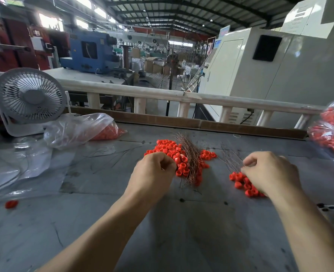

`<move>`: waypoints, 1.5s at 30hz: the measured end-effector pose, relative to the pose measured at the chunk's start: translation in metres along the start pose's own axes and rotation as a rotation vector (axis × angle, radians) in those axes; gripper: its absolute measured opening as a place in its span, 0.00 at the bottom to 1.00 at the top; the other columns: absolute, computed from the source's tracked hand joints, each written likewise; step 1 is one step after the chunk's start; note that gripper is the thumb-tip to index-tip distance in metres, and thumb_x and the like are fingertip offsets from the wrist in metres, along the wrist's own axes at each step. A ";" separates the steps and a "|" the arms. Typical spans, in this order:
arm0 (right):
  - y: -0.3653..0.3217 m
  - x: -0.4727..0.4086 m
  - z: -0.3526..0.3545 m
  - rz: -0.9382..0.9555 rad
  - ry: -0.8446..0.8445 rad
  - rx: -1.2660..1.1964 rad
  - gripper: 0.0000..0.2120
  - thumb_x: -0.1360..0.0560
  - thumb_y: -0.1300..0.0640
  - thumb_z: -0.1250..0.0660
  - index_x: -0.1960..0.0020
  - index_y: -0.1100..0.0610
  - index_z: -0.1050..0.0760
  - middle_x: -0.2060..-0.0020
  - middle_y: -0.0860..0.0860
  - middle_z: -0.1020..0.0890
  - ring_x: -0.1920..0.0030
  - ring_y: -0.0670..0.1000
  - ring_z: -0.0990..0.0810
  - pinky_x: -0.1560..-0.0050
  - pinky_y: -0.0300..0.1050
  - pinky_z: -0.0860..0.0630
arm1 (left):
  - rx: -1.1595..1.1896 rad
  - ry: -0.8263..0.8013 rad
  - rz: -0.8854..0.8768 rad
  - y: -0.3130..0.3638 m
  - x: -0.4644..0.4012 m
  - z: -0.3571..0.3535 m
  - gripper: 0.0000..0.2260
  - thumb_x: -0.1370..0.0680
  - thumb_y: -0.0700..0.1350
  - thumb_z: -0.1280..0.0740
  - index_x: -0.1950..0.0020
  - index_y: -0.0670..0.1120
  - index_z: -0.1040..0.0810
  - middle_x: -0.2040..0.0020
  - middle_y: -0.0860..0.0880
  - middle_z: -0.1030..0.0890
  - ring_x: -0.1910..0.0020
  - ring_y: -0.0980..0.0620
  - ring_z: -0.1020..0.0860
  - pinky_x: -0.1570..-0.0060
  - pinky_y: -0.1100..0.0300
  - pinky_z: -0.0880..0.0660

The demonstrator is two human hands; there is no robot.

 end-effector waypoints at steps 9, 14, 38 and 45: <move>-0.036 -0.001 -0.061 0.208 -0.246 0.059 0.15 0.16 0.39 0.41 0.37 0.41 0.20 0.18 0.48 0.39 0.17 0.57 0.51 0.19 0.60 0.57 | 0.006 -0.009 -0.031 -0.001 -0.001 -0.003 0.08 0.22 0.48 0.31 0.60 0.55 0.19 0.63 0.62 0.19 0.59 0.67 0.23 0.67 0.69 0.32; -0.023 -0.011 -0.070 0.154 -0.240 0.142 0.21 0.17 0.39 0.41 0.34 0.51 0.21 0.22 0.48 0.31 0.19 0.57 0.42 0.21 0.57 0.47 | 0.010 -0.019 -0.031 -0.002 -0.002 -0.005 0.07 0.21 0.49 0.31 0.60 0.53 0.18 0.62 0.64 0.19 0.63 0.62 0.22 0.67 0.65 0.30; -0.091 0.030 -0.044 0.448 -0.003 -0.305 0.12 0.22 0.53 0.27 0.39 0.49 0.17 0.48 0.47 0.16 0.48 0.50 0.19 0.44 0.44 0.23 | -0.296 -0.042 -0.203 0.015 0.000 -0.017 0.11 0.20 0.49 0.33 0.38 0.56 0.19 0.43 0.57 0.21 0.42 0.54 0.24 0.39 0.55 0.28; -0.101 0.034 -0.035 0.493 0.051 -0.367 0.09 0.22 0.54 0.28 0.43 0.48 0.17 0.52 0.44 0.18 0.52 0.48 0.20 0.49 0.46 0.22 | -0.370 -0.046 -0.268 0.020 -0.002 -0.026 0.21 0.20 0.53 0.34 0.27 0.62 0.29 0.36 0.56 0.27 0.35 0.52 0.29 0.34 0.55 0.34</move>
Point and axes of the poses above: each hand's wrist, its own x-axis away from the middle knuckle, its own z-axis out of the back of the hand, y = z × x, the point moved 10 cm from there along -x, towards the middle knuckle
